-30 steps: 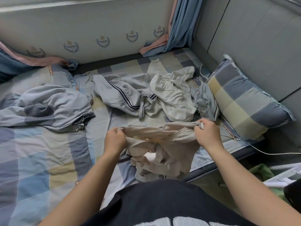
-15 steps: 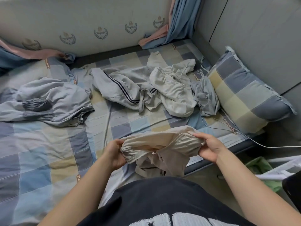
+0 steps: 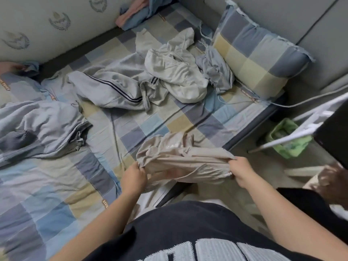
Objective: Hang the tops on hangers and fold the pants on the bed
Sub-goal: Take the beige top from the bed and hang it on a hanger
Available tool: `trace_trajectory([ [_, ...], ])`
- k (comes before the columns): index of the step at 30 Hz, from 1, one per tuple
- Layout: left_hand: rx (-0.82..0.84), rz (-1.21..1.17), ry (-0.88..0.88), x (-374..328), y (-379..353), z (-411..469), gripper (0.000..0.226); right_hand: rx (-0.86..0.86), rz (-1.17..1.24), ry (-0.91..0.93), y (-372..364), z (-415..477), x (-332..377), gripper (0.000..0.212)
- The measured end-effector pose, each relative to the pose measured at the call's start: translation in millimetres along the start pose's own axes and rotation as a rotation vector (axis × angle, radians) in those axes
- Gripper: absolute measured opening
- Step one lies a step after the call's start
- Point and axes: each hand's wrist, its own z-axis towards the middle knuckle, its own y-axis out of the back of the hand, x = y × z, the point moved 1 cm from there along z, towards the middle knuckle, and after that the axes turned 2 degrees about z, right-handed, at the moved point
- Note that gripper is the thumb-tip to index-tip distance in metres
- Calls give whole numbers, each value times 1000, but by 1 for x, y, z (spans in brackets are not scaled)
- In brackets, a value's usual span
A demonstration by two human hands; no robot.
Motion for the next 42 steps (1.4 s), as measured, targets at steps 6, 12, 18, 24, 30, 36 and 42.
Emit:
trace_trajectory([
  [6,107,-461,-2,14,37,5,27,6,725,-11,-29,-86,-9,27],
  [12,403,-539,-195,-1,83,-15,32,-30,609,197,-32,-205,-21,33],
  [18,486,90,-951,-43,116,-74,36,-198,-159,329,13,-326,-51,76],
  [24,226,453,-1191,-87,84,-162,17,-571,-623,187,45,-389,-120,45],
  [30,266,338,-1388,-130,34,-273,13,-860,-598,2,105,-455,-202,22],
  [36,657,-2,-1469,-185,-11,-407,24,-926,47,169,188,-540,-274,33],
  [42,858,-128,-1606,-232,-47,-555,16,-1045,238,266,284,-611,-330,41],
])
